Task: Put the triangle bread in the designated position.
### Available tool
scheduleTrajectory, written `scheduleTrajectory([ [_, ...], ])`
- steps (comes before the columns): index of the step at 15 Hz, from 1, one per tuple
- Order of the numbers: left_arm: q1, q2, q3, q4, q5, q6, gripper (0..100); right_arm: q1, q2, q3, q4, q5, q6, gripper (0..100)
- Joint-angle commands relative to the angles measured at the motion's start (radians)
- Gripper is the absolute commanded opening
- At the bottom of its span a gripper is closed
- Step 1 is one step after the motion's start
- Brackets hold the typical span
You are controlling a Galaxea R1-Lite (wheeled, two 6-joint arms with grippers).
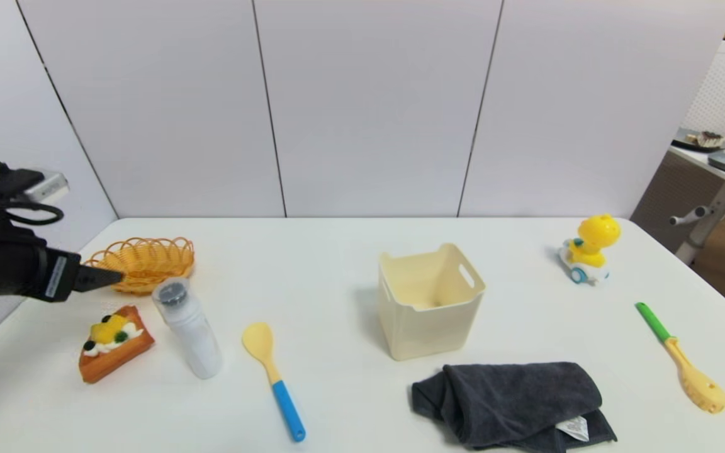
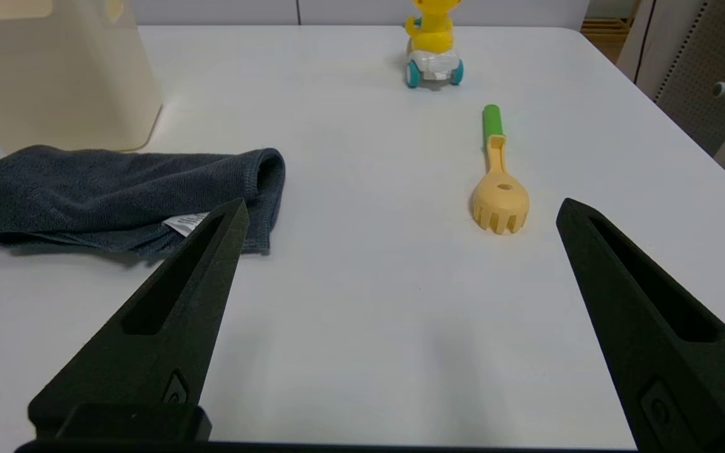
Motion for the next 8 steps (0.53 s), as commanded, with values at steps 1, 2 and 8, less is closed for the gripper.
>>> scheduleTrajectory([
  [1,-0.024,-0.151,-0.227,0.007,-0.002,-0.003,100,0.0,0.002,0.0,0.0,0.0,-0.001,100],
  [2,-0.032,-0.184,-0.286,0.009,-0.002,-0.013,100,0.0,0.002,0.0,0.0,0.001,0.0,100],
  [8,-0.104,-0.537,-0.433,0.236,-0.002,-0.08,100,0.0,0.002,0.0,0.0,0.0,0.0,100],
])
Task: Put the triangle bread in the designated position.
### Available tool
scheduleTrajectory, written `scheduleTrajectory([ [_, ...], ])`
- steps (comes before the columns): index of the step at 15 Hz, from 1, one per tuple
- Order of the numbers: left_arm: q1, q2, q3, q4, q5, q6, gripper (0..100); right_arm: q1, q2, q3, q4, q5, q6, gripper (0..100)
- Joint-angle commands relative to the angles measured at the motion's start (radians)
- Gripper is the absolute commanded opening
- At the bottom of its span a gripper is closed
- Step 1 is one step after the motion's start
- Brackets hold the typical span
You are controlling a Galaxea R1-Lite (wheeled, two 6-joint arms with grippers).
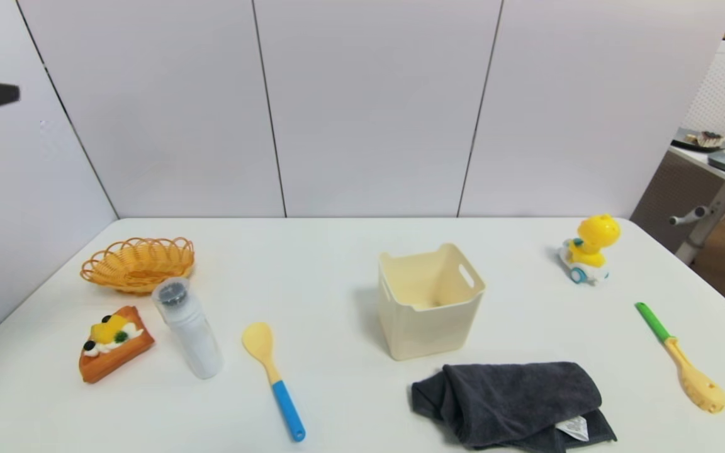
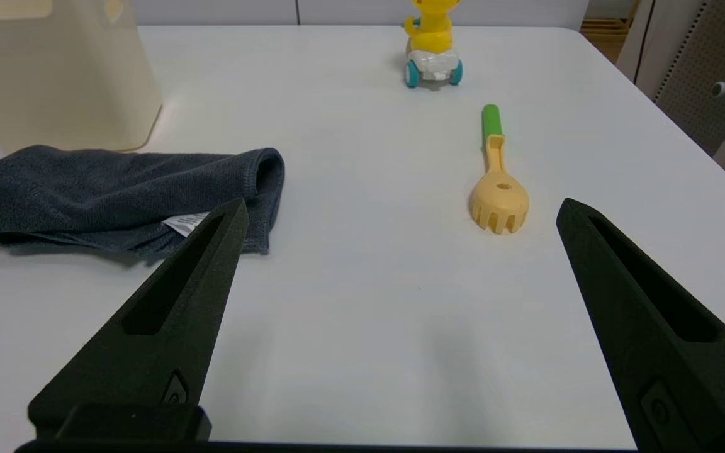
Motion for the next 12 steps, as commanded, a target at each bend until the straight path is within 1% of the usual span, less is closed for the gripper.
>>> scheduleTrajectory([
  [1,-0.068,-0.337,-0.029,0.216,-0.002,-0.048,100,0.0,0.002,0.0,0.0,0.0,-0.001,100],
  [2,-0.112,-0.436,0.0,0.295,-0.001,-0.048,100,0.0,0.002,0.0,0.0,0.0,0.001,100],
  [4,-0.19,-0.575,0.083,0.368,-0.001,-0.04,100,0.0,0.002,0.0,0.0,0.0,-0.001,100],
  [5,-0.212,-0.643,0.151,0.368,-0.001,-0.04,100,0.0,0.002,0.0,0.0,0.0,-0.001,100],
  [9,-0.223,-0.907,0.514,0.365,0.01,-0.066,100,0.0,0.002,0.0,0.0,0.0,-0.001,100],
  [10,-0.224,-0.908,0.575,0.355,0.013,-0.077,100,0.0,0.002,0.0,0.0,0.0,-0.001,100],
  [12,-0.223,-0.908,0.655,0.292,0.015,-0.091,100,0.0,0.002,0.0,0.0,0.0,0.001,100],
])
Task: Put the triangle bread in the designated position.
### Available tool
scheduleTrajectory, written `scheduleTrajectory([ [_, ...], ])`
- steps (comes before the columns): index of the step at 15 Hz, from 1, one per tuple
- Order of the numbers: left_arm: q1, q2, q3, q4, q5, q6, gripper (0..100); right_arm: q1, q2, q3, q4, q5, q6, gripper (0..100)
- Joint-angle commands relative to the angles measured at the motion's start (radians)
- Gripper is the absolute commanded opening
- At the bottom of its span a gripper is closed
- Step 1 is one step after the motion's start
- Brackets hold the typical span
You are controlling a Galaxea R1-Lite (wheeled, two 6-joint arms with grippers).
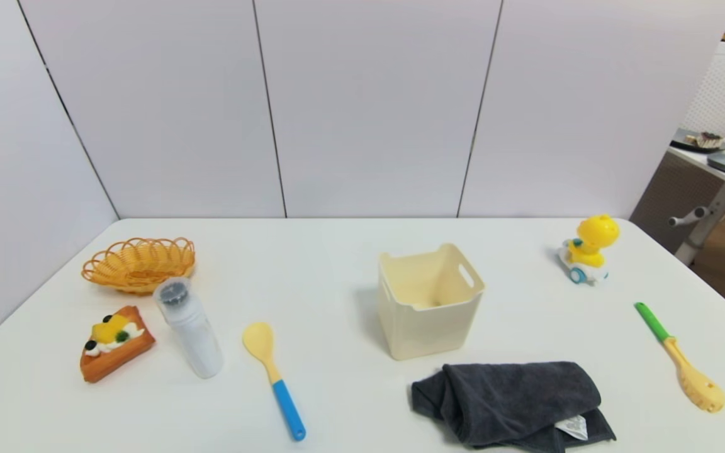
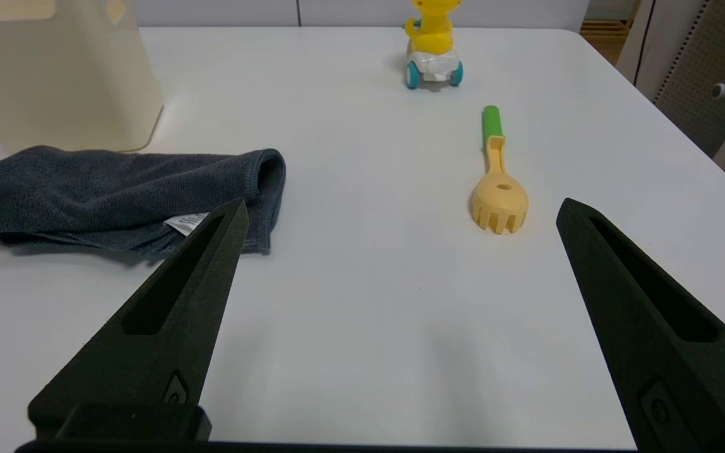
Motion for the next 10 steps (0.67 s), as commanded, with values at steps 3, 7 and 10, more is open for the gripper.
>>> scheduleTrajectory([
  [3,0.067,-0.131,0.419,-0.328,0.007,-0.073,100,0.0,0.002,0.0,0.001,0.001,0.0,100],
  [7,0.084,-0.26,0.727,-0.503,0.076,-0.097,100,0.0,0.002,0.0,0.001,0.0,-0.001,100],
  [10,0.084,-0.401,0.913,-0.523,0.108,-0.102,100,0.0,0.002,0.0,0.001,0.0,-0.001,100],
])
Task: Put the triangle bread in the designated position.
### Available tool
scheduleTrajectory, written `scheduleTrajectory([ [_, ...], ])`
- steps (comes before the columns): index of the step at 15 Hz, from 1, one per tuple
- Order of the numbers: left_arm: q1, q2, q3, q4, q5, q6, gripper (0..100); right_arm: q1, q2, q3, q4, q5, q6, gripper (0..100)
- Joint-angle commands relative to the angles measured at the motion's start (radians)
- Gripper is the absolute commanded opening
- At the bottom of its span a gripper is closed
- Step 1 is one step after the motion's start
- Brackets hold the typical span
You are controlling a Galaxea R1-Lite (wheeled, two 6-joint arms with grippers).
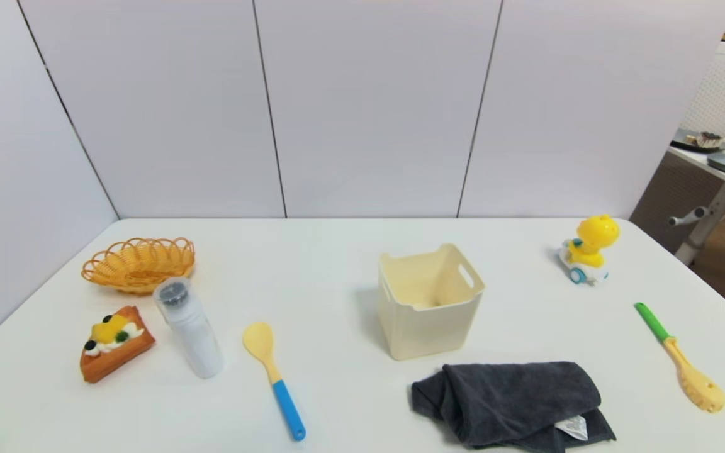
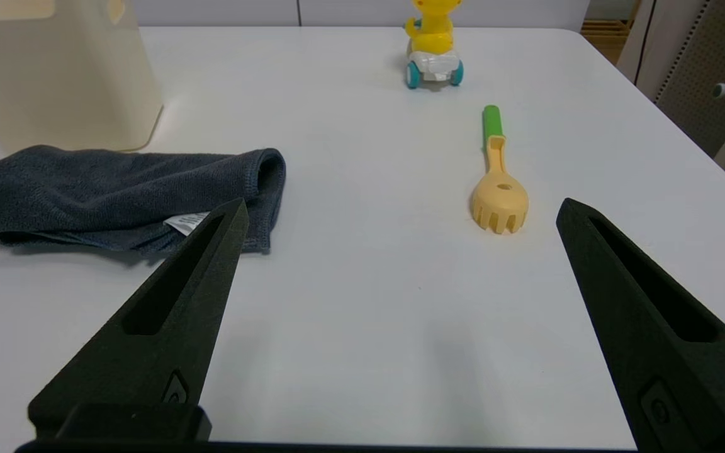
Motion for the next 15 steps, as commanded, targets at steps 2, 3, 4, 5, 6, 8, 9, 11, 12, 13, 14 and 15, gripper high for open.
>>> scheduleTrajectory([
  [2,0.006,-0.199,0.233,-0.053,0.05,-0.022,100,0.0,0.002,0.0,0.0,0.001,-0.001,100],
  [3,0.006,-0.199,0.251,-0.112,0.053,-0.035,100,0.0,0.002,0.0,0.0,-0.001,0.0,100],
  [4,0.006,-0.199,0.291,-0.211,0.065,-0.057,100,0.0,0.002,0.0,0.0,-0.001,0.0,100],
  [5,0.006,-0.199,0.291,-0.211,0.076,-0.083,100,0.0,0.002,0.0,0.0,0.001,0.0,100],
  [6,0.006,-0.199,0.291,-0.213,0.08,-0.094,100,0.0,0.002,0.0,0.0,0.001,0.0,100],
  [8,0.006,-0.199,0.291,-0.213,0.082,-0.126,100,0.0,0.002,0.0,0.0,-0.001,0.0,100],
  [9,0.006,-0.199,0.291,-0.213,0.082,-0.13,100,0.0,0.002,0.0,0.0,-0.001,-0.001,100],
  [11,0.006,-0.199,0.291,-0.214,0.082,-0.132,100,0.0,0.002,0.0,0.0,0.001,0.0,100],
  [12,0.006,-0.199,0.291,-0.214,0.082,-0.132,100,0.0,0.002,0.0,0.0,0.001,-0.001,100],
  [13,0.006,-0.199,0.291,-0.214,0.082,-0.132,100,0.0,0.002,0.0,0.0,-0.001,0.0,100],
  [14,0.006,-0.199,0.291,-0.214,0.082,-0.132,100,0.0,0.002,0.0,0.0,0.001,0.0,100],
  [15,0.006,-0.199,0.291,-0.214,0.082,-0.132,100,0.0,0.002,0.0,0.0,-0.001,0.0,100],
])
